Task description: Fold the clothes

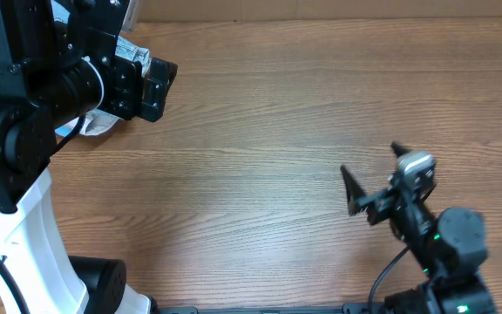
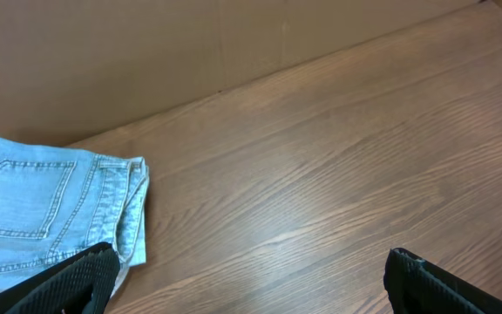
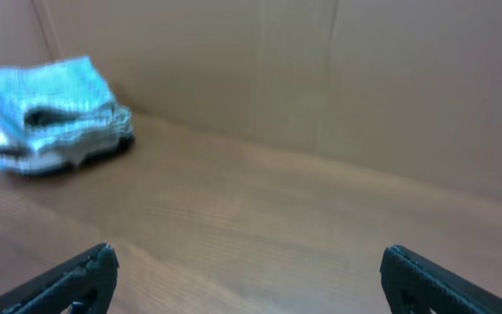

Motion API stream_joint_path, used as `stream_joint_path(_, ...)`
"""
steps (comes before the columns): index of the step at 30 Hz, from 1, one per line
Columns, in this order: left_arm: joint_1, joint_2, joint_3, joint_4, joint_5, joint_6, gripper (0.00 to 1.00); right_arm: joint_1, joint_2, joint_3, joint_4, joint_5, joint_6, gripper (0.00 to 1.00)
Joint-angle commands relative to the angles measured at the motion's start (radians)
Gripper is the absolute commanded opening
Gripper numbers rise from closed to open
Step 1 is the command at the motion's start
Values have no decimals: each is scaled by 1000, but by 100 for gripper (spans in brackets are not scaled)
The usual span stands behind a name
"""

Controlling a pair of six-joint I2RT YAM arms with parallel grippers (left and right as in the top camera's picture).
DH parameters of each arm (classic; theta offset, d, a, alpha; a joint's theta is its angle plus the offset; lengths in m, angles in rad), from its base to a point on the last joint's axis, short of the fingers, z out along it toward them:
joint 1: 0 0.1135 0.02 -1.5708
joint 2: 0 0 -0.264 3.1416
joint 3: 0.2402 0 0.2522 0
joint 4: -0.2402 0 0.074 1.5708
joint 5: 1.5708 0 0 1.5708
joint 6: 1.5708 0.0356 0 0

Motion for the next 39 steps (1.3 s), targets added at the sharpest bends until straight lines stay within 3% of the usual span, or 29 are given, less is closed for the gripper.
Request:
stream_joint_path(1, -6, 7, 0, -2, 8, -11, 100, -6, -107, -141, 50, -44, -10, 100)
stream_joint_path(9, -6, 7, 0, -2, 8, -11, 100, -71, -349, -431, 188, -47, 219, 100)
stream_joint_path(13, -6, 7, 0, -2, 8, -11, 100, -78, -458, -513, 249, -39, 221, 100)
stream_joint_path(18, -6, 7, 0, -2, 8, -12, 100, -83, -456, -513, 275, 34, 215, 100)
stream_joint_path(39, -6, 7, 0, -2, 8, -11, 100, -83, -455, -513, 237, 32, 215, 100)
